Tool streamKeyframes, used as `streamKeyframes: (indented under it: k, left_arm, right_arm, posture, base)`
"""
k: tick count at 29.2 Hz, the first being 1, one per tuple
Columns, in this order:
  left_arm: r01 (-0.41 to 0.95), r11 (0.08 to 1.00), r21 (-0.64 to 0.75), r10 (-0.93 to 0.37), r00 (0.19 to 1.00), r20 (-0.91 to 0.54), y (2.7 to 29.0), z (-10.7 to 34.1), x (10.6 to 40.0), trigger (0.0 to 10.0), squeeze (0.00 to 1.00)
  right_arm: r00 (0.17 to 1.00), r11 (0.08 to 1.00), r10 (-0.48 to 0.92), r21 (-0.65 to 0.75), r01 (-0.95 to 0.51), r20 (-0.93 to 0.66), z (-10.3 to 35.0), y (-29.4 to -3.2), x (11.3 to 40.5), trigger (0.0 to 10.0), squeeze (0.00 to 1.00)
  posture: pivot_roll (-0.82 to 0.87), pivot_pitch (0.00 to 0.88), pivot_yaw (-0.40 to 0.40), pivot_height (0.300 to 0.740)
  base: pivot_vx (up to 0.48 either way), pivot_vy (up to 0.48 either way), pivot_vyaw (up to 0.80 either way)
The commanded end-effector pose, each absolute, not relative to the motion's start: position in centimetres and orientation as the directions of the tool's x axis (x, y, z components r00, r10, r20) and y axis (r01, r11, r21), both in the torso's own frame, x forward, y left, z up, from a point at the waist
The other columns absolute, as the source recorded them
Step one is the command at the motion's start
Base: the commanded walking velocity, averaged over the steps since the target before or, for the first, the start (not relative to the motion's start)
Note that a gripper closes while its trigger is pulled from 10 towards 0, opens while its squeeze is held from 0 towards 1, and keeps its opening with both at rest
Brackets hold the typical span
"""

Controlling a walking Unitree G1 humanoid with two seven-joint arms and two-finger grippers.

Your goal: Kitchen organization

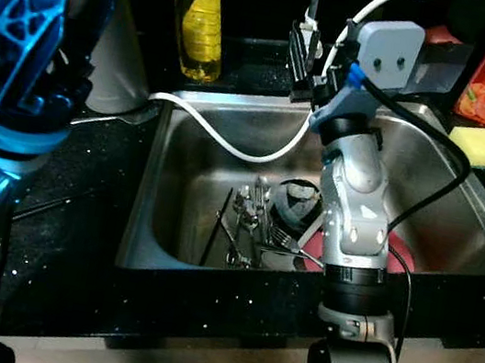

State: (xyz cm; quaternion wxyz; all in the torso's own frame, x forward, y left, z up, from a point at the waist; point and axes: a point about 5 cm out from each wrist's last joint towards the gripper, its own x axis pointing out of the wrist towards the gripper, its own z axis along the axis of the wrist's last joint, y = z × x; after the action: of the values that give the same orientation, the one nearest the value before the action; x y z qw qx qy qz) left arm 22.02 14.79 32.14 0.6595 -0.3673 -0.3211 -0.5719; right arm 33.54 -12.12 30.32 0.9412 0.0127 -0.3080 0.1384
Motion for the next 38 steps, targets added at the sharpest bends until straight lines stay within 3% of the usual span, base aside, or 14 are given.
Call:
streamKeyframes:
  k: [1, 38]
  left_arm:
    - [0.991, 0.077, -0.108, -0.535, 0.132, 0.835, 14.67, 32.26, 21.99, 10.0, 0.00]
    - [0.991, 0.081, -0.107, -0.532, 0.134, 0.836, 14.73, 32.24, 21.91, 10.0, 0.00]
  right_arm:
    - [0.777, 0.962, 0.251, -0.059, -0.267, 0.577, 30.00, -12.09, 33.62, 10.0, 0.00]
    - [0.777, 0.962, 0.251, -0.060, -0.267, 0.578, 30.08, -12.10, 33.65, 10.0, 0.00]
  posture:
    - [-0.07, 0.000, 0.083, 0.740]
    - [-0.07, 0.000, 0.080, 0.740]
  base:
    - [0.000, 0.000, 0.00]
    - [0.000, 0.000, 0.00]
